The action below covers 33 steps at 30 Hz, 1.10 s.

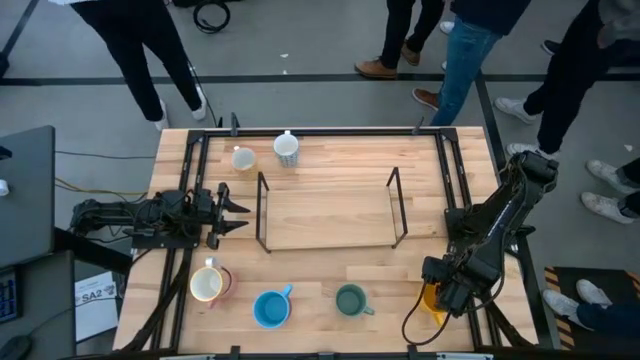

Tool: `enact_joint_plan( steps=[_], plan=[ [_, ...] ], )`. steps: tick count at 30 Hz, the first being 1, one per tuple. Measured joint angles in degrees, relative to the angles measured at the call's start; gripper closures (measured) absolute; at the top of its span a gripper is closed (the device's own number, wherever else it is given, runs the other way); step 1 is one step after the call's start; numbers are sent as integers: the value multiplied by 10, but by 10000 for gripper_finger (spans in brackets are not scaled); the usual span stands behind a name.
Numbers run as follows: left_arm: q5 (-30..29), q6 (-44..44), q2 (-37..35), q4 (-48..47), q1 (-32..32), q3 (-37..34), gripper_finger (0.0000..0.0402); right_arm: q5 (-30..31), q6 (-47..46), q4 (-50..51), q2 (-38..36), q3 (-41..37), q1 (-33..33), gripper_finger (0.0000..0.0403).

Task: Place coffee mugs
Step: Put the yellow mug on the shelf

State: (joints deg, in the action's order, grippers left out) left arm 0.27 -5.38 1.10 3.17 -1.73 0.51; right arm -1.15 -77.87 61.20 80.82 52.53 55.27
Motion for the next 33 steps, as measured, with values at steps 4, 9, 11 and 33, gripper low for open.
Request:
enact_joint_plan(
  steps=[4, 9, 11, 33],
  plan=[
    [0, 0, 0, 0, 0, 0, 235, -1, 0, -39, 0, -18, 0, 206],
    [0, 0, 0, 0, 0, 0, 235, -4, -3, -68, 0, -37, 0, 255],
    [0, 0, 0, 0, 0, 0, 235, -5, -7, -78, 0, -42, 0, 276],
    [0, 0, 0, 0, 0, 0, 235, -57, 7, -85, 1, 0, -18, 372]
  ],
)
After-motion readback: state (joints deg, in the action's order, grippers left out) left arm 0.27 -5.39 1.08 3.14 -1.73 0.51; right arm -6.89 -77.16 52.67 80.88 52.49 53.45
